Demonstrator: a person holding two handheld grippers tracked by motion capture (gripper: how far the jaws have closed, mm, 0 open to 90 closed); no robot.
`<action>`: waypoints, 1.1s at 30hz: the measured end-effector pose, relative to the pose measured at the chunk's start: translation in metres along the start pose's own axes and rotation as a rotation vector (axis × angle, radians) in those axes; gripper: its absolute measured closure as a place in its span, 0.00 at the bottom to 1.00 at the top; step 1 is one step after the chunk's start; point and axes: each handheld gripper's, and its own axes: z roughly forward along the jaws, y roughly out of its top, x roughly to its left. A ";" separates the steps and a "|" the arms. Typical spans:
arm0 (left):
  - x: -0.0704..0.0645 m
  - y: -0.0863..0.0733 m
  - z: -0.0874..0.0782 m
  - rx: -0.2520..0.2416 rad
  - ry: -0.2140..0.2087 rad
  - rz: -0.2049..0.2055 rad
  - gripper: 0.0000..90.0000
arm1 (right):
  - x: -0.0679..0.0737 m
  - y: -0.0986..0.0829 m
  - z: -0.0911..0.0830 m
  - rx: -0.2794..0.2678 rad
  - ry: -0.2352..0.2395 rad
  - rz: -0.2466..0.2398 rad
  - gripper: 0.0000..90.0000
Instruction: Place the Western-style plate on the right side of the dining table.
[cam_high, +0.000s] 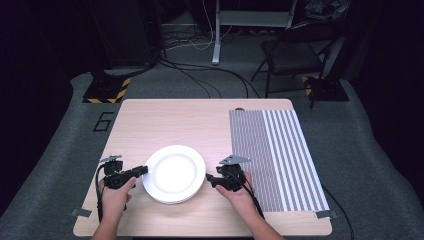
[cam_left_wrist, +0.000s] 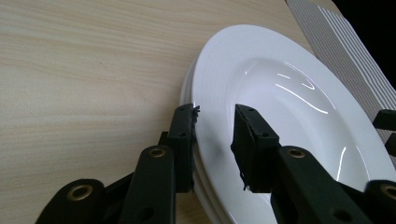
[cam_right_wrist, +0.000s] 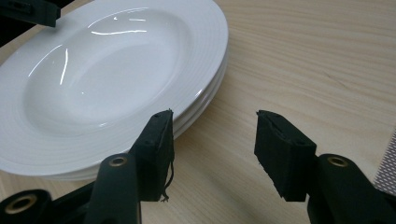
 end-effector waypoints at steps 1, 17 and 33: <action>0.000 0.000 0.000 0.002 0.000 0.003 0.77 | 0.000 0.000 0.000 0.001 0.007 0.011 0.52; 0.000 -0.003 -0.001 -0.006 0.021 0.017 0.85 | -0.006 0.006 0.009 -0.027 0.110 0.195 0.50; -0.002 -0.004 0.002 -0.010 0.024 0.042 0.90 | 0.000 0.009 0.019 -0.013 0.171 0.317 0.53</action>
